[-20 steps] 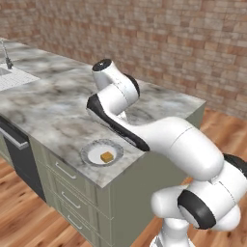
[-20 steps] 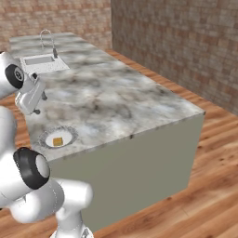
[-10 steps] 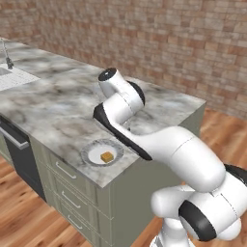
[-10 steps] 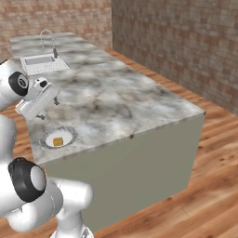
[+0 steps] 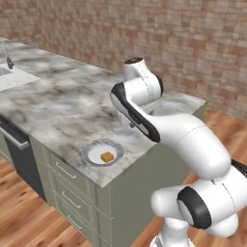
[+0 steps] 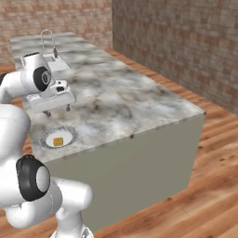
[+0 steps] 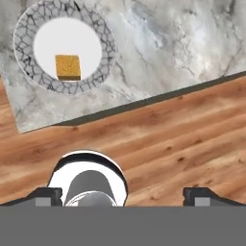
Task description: Take the baked cake out of the oven and place it on the plate for cooling. Then close the oven door.
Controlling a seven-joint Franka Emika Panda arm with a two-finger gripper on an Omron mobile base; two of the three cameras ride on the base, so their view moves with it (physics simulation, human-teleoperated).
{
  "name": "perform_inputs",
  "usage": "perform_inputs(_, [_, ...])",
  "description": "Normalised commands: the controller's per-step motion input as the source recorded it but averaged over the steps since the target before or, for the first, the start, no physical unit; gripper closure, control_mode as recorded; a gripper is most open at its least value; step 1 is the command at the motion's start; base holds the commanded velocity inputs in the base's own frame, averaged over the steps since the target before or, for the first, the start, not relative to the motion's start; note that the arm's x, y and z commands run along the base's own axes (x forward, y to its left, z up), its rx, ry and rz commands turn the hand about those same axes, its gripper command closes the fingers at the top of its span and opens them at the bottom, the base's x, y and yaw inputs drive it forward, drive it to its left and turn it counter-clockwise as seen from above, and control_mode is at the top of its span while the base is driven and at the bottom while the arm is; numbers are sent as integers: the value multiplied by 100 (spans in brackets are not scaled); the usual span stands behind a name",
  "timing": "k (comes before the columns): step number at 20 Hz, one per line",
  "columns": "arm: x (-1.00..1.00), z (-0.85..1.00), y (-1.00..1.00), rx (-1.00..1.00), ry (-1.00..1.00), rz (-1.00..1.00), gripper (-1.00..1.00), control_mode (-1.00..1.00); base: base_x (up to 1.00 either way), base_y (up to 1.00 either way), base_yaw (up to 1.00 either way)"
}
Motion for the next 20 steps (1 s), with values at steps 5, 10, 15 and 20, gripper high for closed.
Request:
perform_inputs(5, [0, -21, -1, 14, -14, -40, -100, -100, 0, 0, 0])
perform_inputs(10, [5, -30, -2, 5, -9, -20, -100, -100, 0, 0, 0])
perform_inputs(15, [19, -15, 0, 0, 5, -1, -100, -100, 0, 0, 0])
perform_inputs(20, [5, -5, 0, 0, 4, 0, -100, 100, -35, -4, -3])
